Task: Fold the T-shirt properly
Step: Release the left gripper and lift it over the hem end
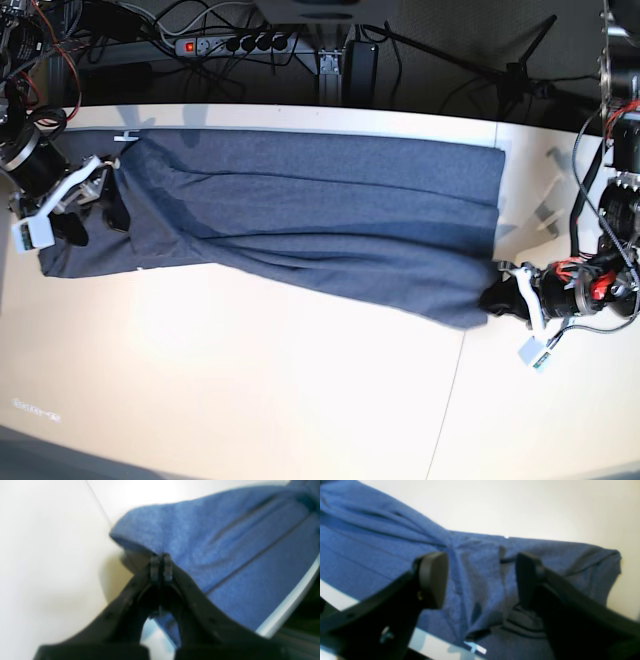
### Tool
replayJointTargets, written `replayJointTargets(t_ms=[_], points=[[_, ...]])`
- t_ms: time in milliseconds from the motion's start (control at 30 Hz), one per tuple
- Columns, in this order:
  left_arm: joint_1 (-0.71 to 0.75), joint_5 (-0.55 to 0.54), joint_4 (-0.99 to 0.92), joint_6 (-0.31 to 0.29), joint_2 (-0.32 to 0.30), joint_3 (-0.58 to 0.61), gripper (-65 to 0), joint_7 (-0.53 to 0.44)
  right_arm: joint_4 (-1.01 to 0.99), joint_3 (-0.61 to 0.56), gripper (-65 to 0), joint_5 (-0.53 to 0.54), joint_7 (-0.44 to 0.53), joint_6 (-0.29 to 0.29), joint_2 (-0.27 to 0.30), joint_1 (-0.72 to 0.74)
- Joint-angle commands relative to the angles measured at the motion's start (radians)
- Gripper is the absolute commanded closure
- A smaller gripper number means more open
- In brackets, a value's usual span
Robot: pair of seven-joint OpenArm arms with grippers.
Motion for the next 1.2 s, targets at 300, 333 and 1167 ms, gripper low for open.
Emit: replayJointTargets(t_ms=[300,333,1167], points=[[0.233,0.412,0.393,-0.019,-0.14,-0.009,0.0,-0.285,0.014,0.012,-42.2,0.004,0.026,0.021,0.017,0.006],[0.255,0.447,0.409,-0.019,-0.143,-0.009,0.0,-0.317,0.014,0.012,-42.2,0.004,0.026,0.021,0.018,0.006],[0.381,1.196,0.533,0.119,-0.319,0.442,0.0,-0.625,0.014,0.012,-42.2,-0.007,0.026,0.021,0.018,0.006]])
